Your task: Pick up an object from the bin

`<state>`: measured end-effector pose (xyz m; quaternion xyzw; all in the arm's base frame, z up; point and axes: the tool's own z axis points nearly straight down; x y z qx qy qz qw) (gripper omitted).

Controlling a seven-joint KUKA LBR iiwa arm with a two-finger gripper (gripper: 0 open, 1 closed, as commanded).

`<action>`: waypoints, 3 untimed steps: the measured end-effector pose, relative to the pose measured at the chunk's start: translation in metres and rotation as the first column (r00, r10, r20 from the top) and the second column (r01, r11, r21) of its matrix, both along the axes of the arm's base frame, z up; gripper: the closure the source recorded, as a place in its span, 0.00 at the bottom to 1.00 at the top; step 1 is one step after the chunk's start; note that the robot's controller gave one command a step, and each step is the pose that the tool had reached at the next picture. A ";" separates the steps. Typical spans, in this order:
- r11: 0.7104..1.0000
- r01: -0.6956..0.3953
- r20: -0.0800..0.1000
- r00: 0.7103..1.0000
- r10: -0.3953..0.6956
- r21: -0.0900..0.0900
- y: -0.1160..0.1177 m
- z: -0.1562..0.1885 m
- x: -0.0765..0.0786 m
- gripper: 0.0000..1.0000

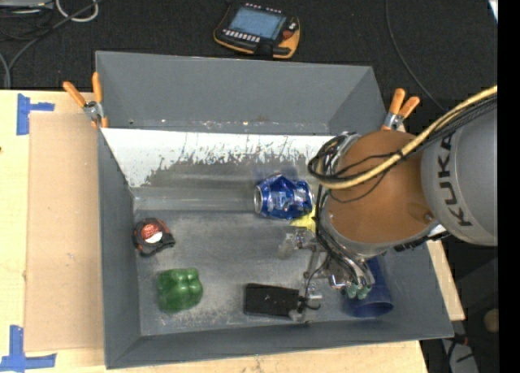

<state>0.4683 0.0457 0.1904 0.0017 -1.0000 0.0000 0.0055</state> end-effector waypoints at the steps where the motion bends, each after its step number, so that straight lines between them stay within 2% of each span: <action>1: 1.000 0.004 0.008 1.000 -0.004 0.000 -0.001 0.004 0.002 0.00; 2: 0.975 0.222 0.006 0.975 -0.222 0.000 0.006 -0.096 0.011 0.00; 3: 0.996 0.084 0.016 0.996 -0.084 0.002 0.014 -0.045 0.011 0.00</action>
Offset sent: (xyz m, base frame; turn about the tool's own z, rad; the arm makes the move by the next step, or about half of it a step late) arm 0.0128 0.0071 -0.1204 0.2747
